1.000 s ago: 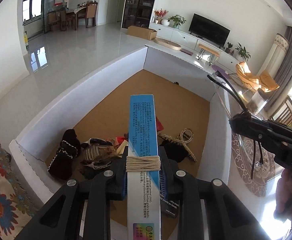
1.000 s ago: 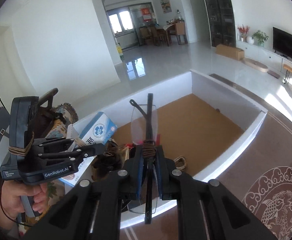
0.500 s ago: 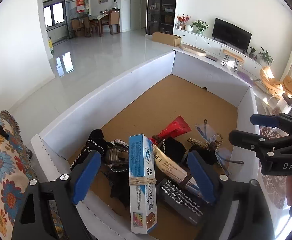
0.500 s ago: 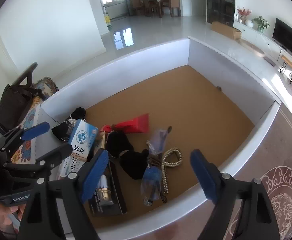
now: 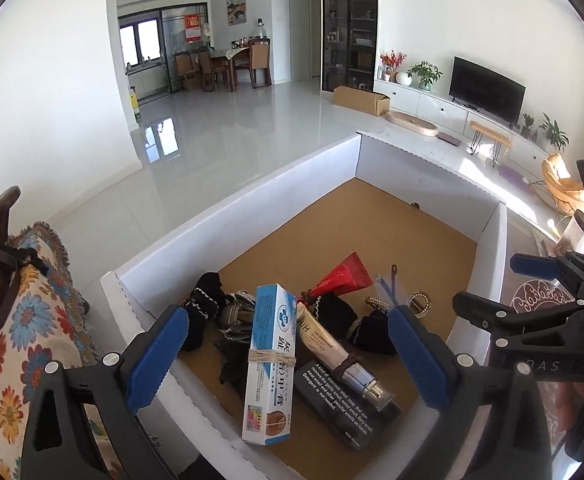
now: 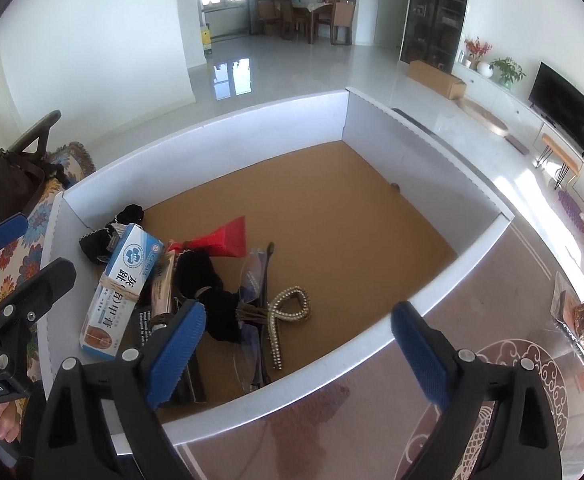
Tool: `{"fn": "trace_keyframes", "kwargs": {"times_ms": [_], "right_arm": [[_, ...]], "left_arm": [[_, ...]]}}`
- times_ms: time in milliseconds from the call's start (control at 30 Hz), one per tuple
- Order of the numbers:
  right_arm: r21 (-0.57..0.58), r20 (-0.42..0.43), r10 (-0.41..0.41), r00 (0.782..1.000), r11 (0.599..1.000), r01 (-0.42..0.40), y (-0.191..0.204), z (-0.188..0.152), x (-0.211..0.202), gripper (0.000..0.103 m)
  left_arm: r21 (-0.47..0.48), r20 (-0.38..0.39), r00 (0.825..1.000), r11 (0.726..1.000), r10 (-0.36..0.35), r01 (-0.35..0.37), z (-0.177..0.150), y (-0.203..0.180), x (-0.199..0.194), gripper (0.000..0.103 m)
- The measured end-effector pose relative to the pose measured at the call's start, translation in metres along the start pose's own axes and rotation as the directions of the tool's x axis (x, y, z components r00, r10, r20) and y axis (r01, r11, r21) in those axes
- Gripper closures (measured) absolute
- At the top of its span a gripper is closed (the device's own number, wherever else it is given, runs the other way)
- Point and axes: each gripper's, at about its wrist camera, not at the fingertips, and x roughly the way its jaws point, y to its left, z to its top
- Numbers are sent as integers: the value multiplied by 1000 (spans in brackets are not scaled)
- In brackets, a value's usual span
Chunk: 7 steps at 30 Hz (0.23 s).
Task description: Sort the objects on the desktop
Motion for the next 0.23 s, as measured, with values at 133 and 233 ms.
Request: {"fn": "trace_keyframes", "kwargs": {"times_ms": [133, 233], "right_arm": [[3, 2, 2, 1000, 1000, -2, 0, 0, 2, 9], [1, 7, 4, 1000, 1000, -4, 0, 2, 2, 9]], "left_arm": [[-91, -20, 1000, 996, -20, 18, -5, 7, 5, 0], [-66, 14, 1000, 998, 1, 0, -8, 2, 0, 0]]}}
